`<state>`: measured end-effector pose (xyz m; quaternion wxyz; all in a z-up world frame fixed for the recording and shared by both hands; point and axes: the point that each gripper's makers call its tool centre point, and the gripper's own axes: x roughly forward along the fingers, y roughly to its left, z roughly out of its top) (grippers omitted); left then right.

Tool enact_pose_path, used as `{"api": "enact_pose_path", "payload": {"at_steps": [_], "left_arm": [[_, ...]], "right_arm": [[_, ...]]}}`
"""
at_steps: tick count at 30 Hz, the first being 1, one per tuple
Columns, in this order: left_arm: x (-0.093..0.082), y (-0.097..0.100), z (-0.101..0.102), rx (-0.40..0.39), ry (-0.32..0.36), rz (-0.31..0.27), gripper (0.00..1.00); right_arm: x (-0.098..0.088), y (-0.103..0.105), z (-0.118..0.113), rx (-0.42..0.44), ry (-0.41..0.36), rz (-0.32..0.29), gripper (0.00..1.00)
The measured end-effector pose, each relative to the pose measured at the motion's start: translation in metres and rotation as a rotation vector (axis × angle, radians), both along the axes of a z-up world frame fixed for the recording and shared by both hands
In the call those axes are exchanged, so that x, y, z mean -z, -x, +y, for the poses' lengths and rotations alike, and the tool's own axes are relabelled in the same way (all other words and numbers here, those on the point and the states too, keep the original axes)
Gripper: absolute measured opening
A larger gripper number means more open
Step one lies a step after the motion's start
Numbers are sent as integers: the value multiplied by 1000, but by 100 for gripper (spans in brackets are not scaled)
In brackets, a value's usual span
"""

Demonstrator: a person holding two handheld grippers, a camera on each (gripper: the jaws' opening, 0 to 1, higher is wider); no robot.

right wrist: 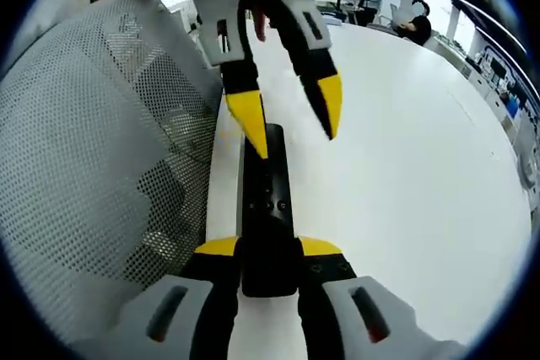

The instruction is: Press the specified remote control buttons in sequence, fully releasing each button before pressing the next.

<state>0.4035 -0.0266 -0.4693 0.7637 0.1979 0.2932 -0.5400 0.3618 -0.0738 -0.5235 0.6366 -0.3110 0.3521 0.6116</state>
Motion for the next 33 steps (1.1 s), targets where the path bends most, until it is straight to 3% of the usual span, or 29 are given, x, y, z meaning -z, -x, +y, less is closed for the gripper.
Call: {"api": "enact_pose_path", "payload": {"at_steps": [5,9,11,15,17,21,26,33], "left_arm": [[-32,-23,6,-113,136,-41,52],[-87,-48,-1,-242,424,-70,69],[-108,-54,2,-283,489,-112,77],[-129,-52,11,-313,501,-151,93],[-133,-51,14,-330,490,-136,100],[-136,-41,26,-350,430,-155,100],[-144,-19,42,-382,408,-188,100],[-131,6,77,-500,390,-178,100]], "right_arm": [[-1,1,0,1,7,-5,25],[0,1,0,3,6,-5,25],[1,0,0,4,5,-5,25],[2,0,0,0,11,-8,25],[2,0,0,-2,11,-8,25],[2,0,0,0,5,-7,25],[3,-1,0,2,3,-4,25],[4,-3,1,16,-10,-2,25]]}}
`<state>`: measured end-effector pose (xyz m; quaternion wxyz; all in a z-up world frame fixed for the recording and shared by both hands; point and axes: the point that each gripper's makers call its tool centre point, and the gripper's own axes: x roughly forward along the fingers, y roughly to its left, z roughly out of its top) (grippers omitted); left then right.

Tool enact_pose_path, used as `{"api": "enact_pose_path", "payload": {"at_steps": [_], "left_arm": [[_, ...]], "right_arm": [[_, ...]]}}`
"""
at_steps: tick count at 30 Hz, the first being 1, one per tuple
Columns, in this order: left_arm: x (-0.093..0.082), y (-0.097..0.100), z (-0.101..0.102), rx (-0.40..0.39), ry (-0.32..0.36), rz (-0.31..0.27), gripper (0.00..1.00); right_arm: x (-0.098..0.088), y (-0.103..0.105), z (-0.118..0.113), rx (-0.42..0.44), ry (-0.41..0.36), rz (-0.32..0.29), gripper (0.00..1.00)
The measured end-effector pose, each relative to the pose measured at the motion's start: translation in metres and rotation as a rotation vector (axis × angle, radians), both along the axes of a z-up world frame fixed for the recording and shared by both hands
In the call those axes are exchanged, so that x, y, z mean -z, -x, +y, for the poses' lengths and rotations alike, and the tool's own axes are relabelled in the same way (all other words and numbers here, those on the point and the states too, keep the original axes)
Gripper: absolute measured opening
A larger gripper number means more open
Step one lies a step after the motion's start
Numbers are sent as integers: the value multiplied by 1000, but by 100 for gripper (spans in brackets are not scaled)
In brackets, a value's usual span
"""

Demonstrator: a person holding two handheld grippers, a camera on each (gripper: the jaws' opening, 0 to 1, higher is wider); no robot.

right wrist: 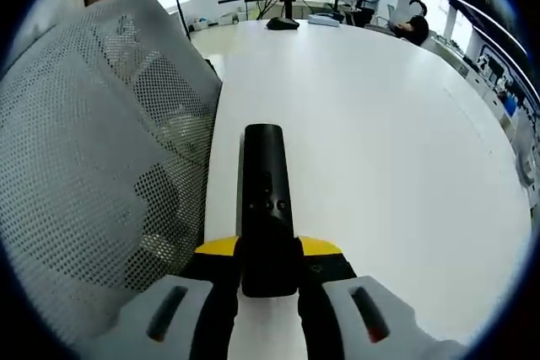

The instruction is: Press the specified remote control buttons in sequence, fully releasing each button before pressing the next.

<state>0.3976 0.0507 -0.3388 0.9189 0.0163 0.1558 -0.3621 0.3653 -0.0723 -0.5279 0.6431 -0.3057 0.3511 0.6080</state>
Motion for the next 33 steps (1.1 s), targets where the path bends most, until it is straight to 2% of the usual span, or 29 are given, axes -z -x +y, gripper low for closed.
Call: {"api": "enact_pose_path", "payload": {"at_steps": [1,3,9,12,13,14,15,16,17,19,23,27,30,33], "left_arm": [[1,4,7,-32,14,14,100],[3,9,18,-80,-10,6,100],[9,18,37,-191,3,-3,100],[17,19,30,-219,80,27,100],[18,19,27,-208,67,28,100],[20,23,25,-175,9,42,100],[19,18,29,-192,-72,-9,100],[21,17,29,-176,-94,-27,100],[27,20,27,-150,-91,-8,100],[32,22,28,-147,-72,29,100],[31,22,28,-128,-111,-11,100],[37,25,30,-125,-113,10,100],[34,24,31,-132,-95,-1,100],[38,26,30,-115,-115,2,100]], "right_arm": [[0,0,0,1,1,-3,25],[0,-1,0,-2,6,-6,25],[0,0,1,-4,0,-6,25],[0,0,1,2,-7,-11,25],[0,0,1,3,-9,-14,25],[0,-1,1,3,-11,-17,25],[0,0,1,3,-11,-17,25],[0,0,1,5,-11,-16,25],[0,0,1,7,-12,-15,25],[0,0,1,10,-16,-12,25],[-1,0,1,18,-23,-4,25],[-1,-2,4,41,-42,10,25],[0,-3,4,45,-40,6,25],[0,-2,4,45,-36,-3,25]]}}
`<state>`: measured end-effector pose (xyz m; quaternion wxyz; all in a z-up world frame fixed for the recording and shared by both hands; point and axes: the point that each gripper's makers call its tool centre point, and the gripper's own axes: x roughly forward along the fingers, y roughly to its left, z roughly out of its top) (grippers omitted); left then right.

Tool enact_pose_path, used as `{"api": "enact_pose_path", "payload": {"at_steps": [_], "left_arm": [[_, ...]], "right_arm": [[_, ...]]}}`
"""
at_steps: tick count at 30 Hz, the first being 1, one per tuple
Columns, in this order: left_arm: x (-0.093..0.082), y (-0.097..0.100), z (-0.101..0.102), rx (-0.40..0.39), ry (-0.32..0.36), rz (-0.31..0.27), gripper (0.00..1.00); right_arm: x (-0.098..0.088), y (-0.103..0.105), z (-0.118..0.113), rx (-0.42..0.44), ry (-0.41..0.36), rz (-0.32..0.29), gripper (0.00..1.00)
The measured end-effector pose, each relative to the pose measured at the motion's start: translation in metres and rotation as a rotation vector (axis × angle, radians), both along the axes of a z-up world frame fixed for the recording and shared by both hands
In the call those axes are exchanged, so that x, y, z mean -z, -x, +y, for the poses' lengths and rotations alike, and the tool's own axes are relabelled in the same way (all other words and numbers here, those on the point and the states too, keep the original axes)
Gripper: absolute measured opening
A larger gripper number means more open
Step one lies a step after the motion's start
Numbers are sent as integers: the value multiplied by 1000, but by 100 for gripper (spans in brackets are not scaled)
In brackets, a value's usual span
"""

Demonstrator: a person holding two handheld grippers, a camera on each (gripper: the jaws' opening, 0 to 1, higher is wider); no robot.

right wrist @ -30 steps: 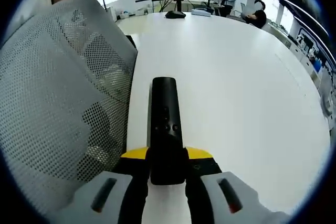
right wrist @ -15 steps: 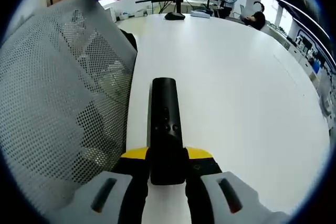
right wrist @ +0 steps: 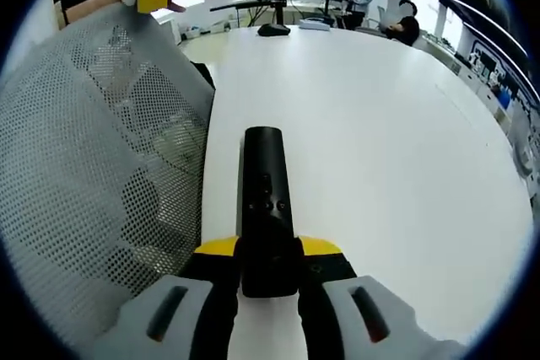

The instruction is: Press the specified remote control buttons in sequence, fully releasing each button before pressing the next.

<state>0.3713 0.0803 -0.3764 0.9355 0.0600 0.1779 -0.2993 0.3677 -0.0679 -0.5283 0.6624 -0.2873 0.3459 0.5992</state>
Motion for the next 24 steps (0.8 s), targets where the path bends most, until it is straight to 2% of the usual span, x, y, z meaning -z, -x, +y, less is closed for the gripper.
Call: {"api": "enact_pose_path", "payload": {"at_steps": [5,9,12,21,23,24], "left_arm": [[-3,-1,3,-11,19,-15,100],[-6,-1,4,-16,28,-32,100],[-6,1,1,-6,61,-16,100],[1,3,-2,22,18,3,100],[-1,2,-1,12,42,3,100],[-2,3,-2,14,80,16,100]], "right_arm": [[-1,-2,-1,47,-38,38,25],[-1,-1,0,55,-38,32,25],[-1,1,1,47,-29,19,25],[-1,1,0,13,-28,-5,25],[-2,2,1,6,-28,-6,25],[-2,2,1,5,-26,-5,25]]}}
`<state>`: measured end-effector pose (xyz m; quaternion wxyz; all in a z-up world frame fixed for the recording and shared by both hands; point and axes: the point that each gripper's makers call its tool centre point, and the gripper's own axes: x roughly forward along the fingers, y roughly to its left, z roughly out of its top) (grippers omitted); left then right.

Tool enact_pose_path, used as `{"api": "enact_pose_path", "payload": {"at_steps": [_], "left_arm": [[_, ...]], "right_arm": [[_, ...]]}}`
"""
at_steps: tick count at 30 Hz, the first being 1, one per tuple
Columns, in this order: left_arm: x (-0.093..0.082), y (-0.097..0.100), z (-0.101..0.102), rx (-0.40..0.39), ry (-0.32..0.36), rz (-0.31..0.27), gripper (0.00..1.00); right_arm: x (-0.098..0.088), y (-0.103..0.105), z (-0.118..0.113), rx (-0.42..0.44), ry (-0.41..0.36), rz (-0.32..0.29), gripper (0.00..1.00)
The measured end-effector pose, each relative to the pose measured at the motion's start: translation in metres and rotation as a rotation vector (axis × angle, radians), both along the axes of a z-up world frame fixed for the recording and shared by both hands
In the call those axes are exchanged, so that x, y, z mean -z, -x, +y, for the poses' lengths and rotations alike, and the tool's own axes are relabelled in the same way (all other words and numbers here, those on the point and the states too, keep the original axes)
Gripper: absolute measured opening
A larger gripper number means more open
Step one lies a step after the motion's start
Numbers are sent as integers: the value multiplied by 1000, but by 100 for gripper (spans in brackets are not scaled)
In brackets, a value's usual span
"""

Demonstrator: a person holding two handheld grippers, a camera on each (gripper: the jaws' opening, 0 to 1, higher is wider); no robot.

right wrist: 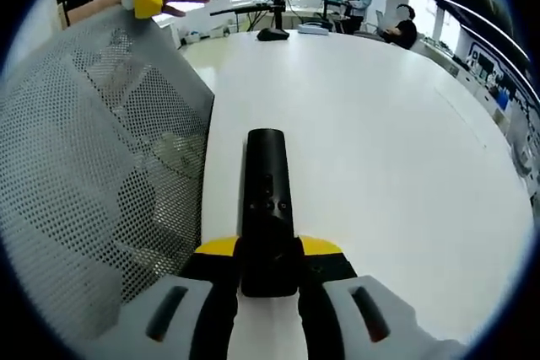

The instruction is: Press the specified remote control buttons in sequence, fully releasing each button before pressing the next.

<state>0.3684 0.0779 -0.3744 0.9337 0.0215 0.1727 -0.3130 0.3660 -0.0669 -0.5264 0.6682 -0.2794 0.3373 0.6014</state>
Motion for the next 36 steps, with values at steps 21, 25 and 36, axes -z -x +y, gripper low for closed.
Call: {"api": "enact_pose_path", "payload": {"at_steps": [21,25,36], "left_arm": [[2,-4,1,-1,-37,5,100],[5,-2,1,5,-51,13,100],[9,-3,2,1,-72,25,100]], "right_arm": [[-1,-27,-8,-20,57,15,25],[0,-40,-9,-7,39,18,25],[2,-68,-8,-10,40,19,25]]}}
